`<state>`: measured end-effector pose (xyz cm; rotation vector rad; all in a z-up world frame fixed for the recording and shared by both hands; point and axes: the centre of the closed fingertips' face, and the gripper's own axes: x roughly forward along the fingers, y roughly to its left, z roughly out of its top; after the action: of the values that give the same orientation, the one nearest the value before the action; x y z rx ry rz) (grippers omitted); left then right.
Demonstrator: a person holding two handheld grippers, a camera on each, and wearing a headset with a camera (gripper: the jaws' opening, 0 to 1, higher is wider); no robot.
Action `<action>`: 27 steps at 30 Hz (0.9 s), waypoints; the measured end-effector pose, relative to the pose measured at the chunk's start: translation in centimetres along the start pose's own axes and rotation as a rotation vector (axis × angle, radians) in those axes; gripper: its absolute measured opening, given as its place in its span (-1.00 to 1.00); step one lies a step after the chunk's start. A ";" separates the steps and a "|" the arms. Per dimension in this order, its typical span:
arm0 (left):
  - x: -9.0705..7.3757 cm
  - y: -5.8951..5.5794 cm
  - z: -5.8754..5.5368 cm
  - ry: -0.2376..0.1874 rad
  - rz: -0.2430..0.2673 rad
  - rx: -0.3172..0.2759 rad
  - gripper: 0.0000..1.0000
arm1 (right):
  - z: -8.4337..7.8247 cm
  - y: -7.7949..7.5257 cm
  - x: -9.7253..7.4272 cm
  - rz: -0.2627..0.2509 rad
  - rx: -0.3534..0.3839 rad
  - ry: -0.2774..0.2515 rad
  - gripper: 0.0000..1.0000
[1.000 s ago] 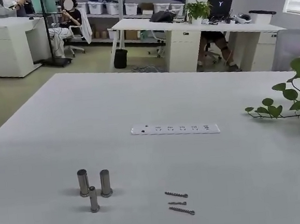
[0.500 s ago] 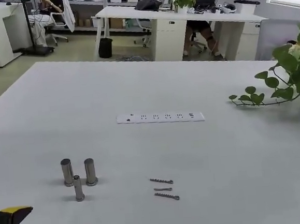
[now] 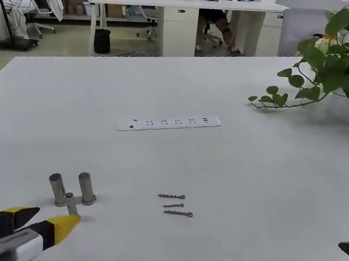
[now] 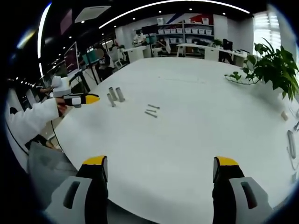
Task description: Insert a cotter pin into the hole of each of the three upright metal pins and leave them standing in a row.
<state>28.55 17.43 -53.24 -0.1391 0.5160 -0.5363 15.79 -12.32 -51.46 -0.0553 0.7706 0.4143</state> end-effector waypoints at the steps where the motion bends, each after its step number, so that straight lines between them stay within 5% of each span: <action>1: 0.2 0.0 0.0 0.000 -0.001 0.001 -0.15 | 0.1 0.3 0.0 0.014 0.026 -0.008 0.84; 20: 2.7 0.7 -0.1 0.041 -0.007 0.051 -0.21 | 0.0 0.5 0.1 0.018 0.057 -0.014 0.83; 27: 3.4 1.3 0.1 0.034 0.014 0.076 -0.46 | -0.1 0.4 0.1 0.013 0.059 -0.011 0.83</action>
<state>31.68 16.81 -54.99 -0.0540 0.5286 -0.5446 15.65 -11.91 -51.55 0.0066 0.7724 0.4037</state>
